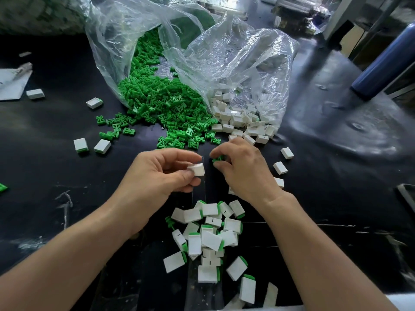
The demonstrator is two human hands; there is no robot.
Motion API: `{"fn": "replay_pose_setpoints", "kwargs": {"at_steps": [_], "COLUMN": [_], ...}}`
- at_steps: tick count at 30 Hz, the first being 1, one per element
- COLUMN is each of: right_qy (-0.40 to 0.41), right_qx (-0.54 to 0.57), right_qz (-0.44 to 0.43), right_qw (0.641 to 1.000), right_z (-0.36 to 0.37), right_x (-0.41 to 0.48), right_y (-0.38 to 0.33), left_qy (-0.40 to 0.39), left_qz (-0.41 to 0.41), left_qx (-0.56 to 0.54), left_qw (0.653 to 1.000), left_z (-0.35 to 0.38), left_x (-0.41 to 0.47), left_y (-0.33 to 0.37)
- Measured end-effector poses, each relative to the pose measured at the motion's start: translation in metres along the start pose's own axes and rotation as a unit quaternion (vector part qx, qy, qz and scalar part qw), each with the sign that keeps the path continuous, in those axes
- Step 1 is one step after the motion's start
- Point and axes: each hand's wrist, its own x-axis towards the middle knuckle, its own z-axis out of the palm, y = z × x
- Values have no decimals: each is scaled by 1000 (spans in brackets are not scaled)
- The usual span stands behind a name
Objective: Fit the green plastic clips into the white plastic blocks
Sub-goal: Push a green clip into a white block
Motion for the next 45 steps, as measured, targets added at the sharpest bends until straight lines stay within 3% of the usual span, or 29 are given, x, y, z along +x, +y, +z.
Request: {"fn": "replay_pose_setpoints", "kwargs": {"at_steps": [8, 11, 13, 16, 23, 45], "right_qy": [75, 75, 45, -7, -47, -29], "right_qx": [69, 208, 344, 426, 453, 377], "right_qz": [15, 52, 65, 39, 7, -19], "right_qw": [995, 974, 936, 904, 890, 926], "right_z": [-6, -13, -18, -21, -21, -15], "right_x": [0, -1, -3, -9, -15, -17], "right_y": [3, 2, -3, -11, -21, -22], "left_qy": [-10, -4, 1, 5, 4, -11], "left_qz": [-7, -12, -14, -10, -9, -11], "left_qx": [-6, -24, -33, -26, -13, 0], "left_qw": [1000, 1000, 999, 1000, 1000, 1000], "left_z": [1, 1, 1, 2, 2, 0], "left_x": [-1, -1, -1, -1, -1, -1], "left_y": [2, 4, 5, 5, 5, 4]}}
